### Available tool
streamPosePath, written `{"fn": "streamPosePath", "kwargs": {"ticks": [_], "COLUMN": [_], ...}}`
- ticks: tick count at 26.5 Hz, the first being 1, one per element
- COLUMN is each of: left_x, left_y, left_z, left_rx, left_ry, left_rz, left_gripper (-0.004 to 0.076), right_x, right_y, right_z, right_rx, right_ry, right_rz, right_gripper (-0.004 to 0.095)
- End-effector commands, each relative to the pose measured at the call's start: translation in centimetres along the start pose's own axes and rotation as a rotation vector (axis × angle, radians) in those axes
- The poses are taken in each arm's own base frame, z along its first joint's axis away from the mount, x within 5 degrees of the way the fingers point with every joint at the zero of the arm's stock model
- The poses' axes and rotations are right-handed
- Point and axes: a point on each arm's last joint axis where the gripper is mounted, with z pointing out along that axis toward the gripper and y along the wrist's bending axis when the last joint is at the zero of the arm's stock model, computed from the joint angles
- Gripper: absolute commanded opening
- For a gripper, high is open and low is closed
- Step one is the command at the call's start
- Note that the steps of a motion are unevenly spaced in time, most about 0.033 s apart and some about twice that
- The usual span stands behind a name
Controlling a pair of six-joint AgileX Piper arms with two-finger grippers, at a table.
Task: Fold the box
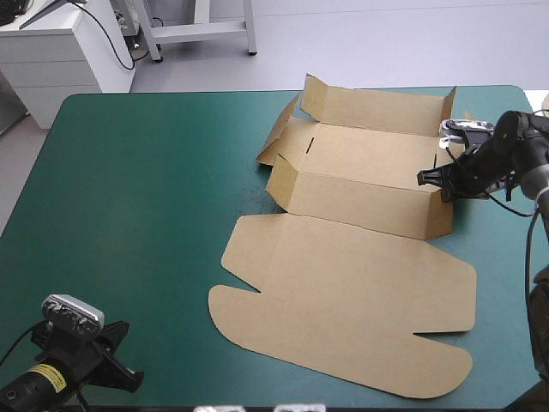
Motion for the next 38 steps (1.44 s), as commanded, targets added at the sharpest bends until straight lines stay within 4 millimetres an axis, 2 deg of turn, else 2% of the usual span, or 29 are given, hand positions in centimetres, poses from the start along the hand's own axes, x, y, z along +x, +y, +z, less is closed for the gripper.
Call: {"fn": "streamPosePath", "kwargs": {"ticks": [1,5,6,7,8,10,13,14,24,29,32,38], "left_x": [-1.0,-1.0,-1.0,-1.0,-1.0,-1.0,-1.0,-1.0,-1.0,-1.0,-1.0,-1.0], "left_y": [0.0,0.0,0.0,0.0,0.0,0.0,0.0,0.0,0.0,0.0,0.0,0.0], "left_z": [-0.4,-0.4,-0.4,-0.4,-0.4,-0.4,-0.4,-0.4,-0.4,-0.4,-0.4,-0.4], "left_rx": [0.001,0.001,0.001,0.001,0.001,0.001,0.001,0.001,0.001,0.001,0.001,0.001], "left_ry": [-0.068,-0.068,-0.068,-0.068,-0.068,-0.068,-0.068,-0.068,-0.068,-0.068,-0.068,-0.068], "left_rz": [-0.005,-0.005,-0.005,-0.005,-0.005,-0.005,-0.005,-0.005,-0.005,-0.005,-0.005,-0.005], "left_gripper": [-0.0008,-0.0008,-0.0008,-0.0008,-0.0008,-0.0008,-0.0008,-0.0008,-0.0008,-0.0008,-0.0008,-0.0008], "right_x": [-2.6,-5.7,-6.6,-7.2,-7.9,-8.7,-8.9,-8.7,-6.0,-4.5,-3.9,-3.5], "right_y": [1.5,5.9,7.8,8.9,10.8,13.1,15.6,17.1,25.9,29.2,30.5,30.7], "right_z": [-2.1,0.3,1.0,1.3,1.5,1.4,1.4,1.3,0.9,0.5,0.3,0.3], "right_rx": [0.026,0.109,0.107,0.104,0.104,0.132,0.137,0.113,0.091,0.07,0.057,0.04], "right_ry": [-0.097,-0.045,-0.076,-0.109,-0.161,-0.223,-0.256,-0.272,-0.421,-0.492,-0.527,-0.508], "right_rz": [-0.203,-0.514,-0.588,-0.641,-0.718,-0.805,-0.927,-0.975,-1.492,-1.612,-1.643,-1.621], "right_gripper": [-0.0013,-0.0014,-0.0014,-0.0014,-0.0014,-0.0015,-0.0015,-0.0015,-0.0016,-0.0016,-0.0015,-0.0016]}}
